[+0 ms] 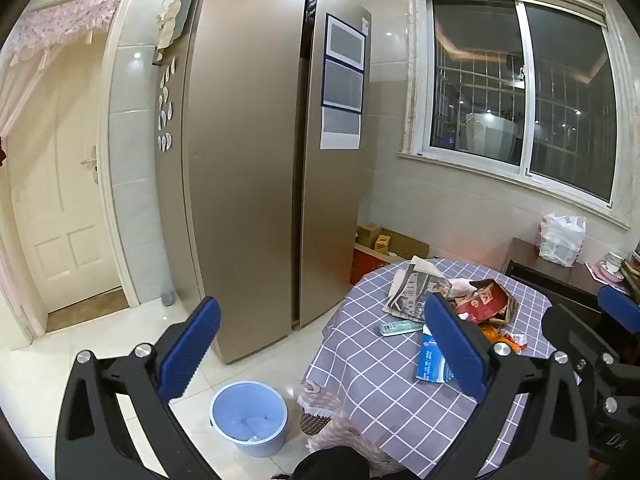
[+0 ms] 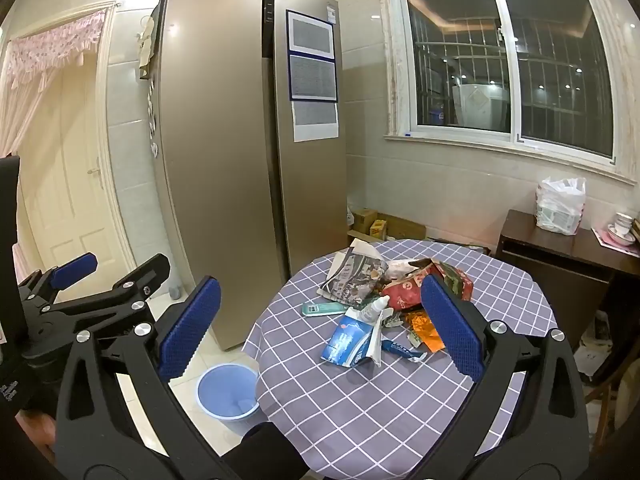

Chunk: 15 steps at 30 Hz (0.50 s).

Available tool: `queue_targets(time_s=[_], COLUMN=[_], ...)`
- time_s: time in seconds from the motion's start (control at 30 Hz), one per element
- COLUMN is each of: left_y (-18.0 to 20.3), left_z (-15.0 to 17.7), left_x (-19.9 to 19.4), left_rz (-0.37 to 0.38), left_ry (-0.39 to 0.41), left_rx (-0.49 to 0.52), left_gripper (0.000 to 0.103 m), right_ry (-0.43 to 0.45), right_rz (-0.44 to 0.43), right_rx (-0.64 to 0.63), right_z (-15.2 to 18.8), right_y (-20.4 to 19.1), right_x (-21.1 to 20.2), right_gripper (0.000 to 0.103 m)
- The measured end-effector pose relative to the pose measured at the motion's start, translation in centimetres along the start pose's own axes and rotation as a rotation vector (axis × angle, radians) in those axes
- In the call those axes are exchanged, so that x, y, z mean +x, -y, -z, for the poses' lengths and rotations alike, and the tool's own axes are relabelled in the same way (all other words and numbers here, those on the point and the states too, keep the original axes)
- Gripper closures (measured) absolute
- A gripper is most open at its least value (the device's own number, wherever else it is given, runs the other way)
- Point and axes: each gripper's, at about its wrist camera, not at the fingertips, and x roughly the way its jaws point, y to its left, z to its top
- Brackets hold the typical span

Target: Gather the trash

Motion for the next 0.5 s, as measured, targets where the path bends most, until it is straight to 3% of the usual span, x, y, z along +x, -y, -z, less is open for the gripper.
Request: queue_targets(time_s=[0.5], left_y=[-0.03], left_z=[-0.27], left_x=[-0.26], left_rz=[0.020], left_ry=[0.003], left_rx=[0.002], left_gripper=[0.004], right_ry=[0.004], right_rz=[0.001], right_rx=[-0.002], right_z=[0.21], right_y=[0.02], right_x=[0.00], right_gripper=[0.005])
